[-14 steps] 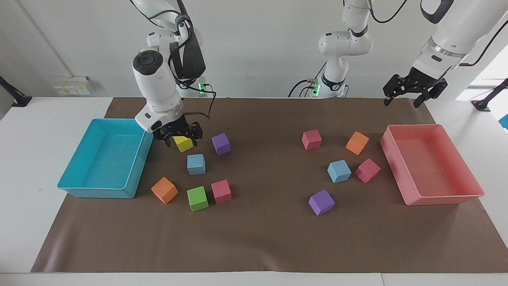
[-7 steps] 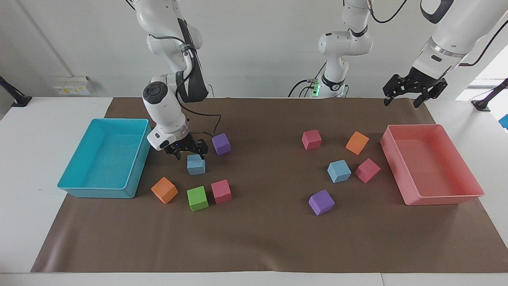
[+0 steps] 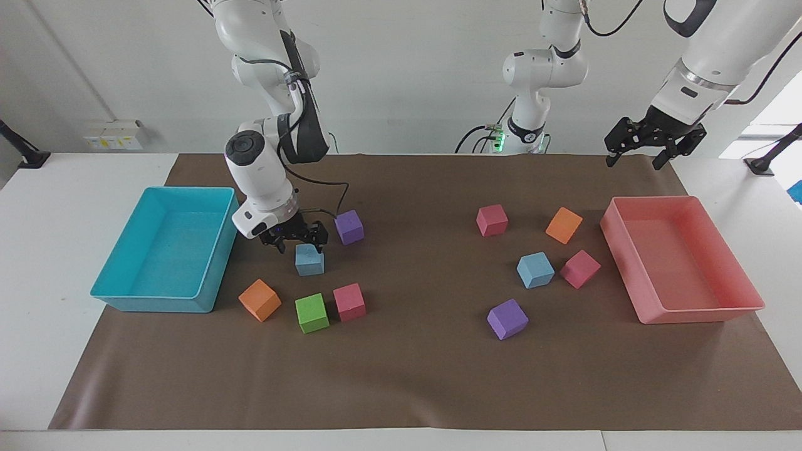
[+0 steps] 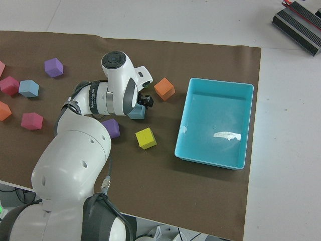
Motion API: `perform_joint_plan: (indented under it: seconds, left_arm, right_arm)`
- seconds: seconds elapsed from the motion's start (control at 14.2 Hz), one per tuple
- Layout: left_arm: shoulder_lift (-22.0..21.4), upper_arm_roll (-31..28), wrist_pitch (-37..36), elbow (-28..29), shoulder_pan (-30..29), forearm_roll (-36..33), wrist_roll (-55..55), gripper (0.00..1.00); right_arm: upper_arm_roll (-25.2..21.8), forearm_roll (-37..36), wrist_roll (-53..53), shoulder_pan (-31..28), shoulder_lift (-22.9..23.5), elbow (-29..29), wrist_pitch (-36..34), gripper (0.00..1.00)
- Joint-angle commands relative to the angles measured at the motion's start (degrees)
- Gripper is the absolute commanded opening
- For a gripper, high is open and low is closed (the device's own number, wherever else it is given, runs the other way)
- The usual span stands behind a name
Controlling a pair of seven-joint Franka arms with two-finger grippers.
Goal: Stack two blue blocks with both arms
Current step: 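Close the right gripper on the light blue cube and lift it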
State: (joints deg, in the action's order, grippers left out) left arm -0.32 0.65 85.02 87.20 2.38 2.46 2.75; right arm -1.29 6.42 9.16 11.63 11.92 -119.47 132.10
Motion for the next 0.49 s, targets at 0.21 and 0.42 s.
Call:
perform_joint_plan:
  seconds: [0.21, 0.42]
  left_arm:
    - [-0.8, 0.5, -0.6, 0.4, -1.1, -0.3, 0.2, 1.00]
    - [-0.8, 0.5, -0.6, 0.4, -0.9, -0.3, 0.1, 1.00]
  right_arm:
    - [0.2, 1.5, -4.1, 0.3, 0.6, -2.1, 2.1, 1.00]
    - [0.2, 1.5, -4.8, 0.3, 0.6, -2.9, 2.0, 1.00]
